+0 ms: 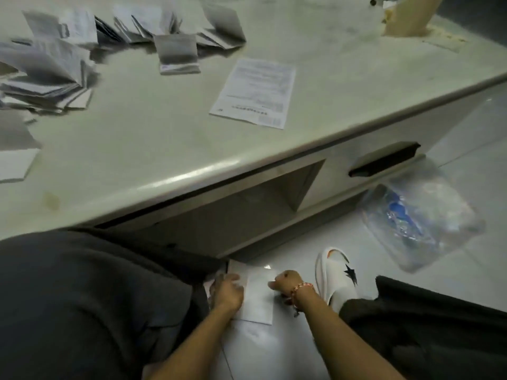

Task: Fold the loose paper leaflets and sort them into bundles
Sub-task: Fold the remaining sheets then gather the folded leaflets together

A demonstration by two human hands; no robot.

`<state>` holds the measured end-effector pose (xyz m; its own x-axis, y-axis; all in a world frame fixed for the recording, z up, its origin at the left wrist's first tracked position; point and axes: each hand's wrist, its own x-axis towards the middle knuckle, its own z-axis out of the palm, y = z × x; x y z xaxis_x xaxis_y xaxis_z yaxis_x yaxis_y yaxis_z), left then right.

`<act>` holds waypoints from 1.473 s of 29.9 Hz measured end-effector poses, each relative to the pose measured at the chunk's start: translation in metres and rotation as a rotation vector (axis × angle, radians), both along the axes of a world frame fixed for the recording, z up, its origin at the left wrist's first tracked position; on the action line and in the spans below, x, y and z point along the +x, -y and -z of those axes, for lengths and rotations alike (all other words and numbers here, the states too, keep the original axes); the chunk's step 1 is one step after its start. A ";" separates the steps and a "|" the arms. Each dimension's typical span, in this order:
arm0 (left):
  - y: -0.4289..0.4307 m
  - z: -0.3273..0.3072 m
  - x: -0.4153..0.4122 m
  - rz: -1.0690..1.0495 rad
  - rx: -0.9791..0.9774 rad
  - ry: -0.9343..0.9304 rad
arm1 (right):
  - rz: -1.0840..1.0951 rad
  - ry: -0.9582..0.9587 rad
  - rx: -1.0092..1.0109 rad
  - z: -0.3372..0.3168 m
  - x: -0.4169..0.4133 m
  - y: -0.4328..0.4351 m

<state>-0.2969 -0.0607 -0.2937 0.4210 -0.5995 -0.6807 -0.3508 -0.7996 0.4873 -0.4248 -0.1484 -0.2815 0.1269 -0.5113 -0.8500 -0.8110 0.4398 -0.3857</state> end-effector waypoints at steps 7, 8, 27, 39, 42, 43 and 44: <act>0.029 0.046 -0.007 0.130 0.086 0.144 | 0.359 0.036 0.086 0.065 -0.007 -0.001; 0.026 0.046 -0.007 0.121 0.102 0.147 | 0.386 0.038 0.110 0.069 -0.009 -0.007; 0.054 -0.103 -0.043 -0.558 -0.429 -0.606 | -0.131 0.144 -0.338 -0.127 -0.040 0.093; 0.023 -0.305 -0.006 -0.400 -0.799 -0.915 | -0.265 0.561 -0.631 -0.370 -0.023 0.008; 0.016 -0.339 0.028 -0.343 -0.896 -0.821 | -0.322 0.537 -0.773 -0.375 0.011 -0.002; 0.014 -0.349 0.047 -0.327 -0.936 -0.773 | -0.298 0.555 -0.822 -0.375 0.028 0.000; 0.015 -0.350 0.049 -0.325 -0.920 -0.780 | -0.246 0.528 -0.853 -0.370 0.024 0.004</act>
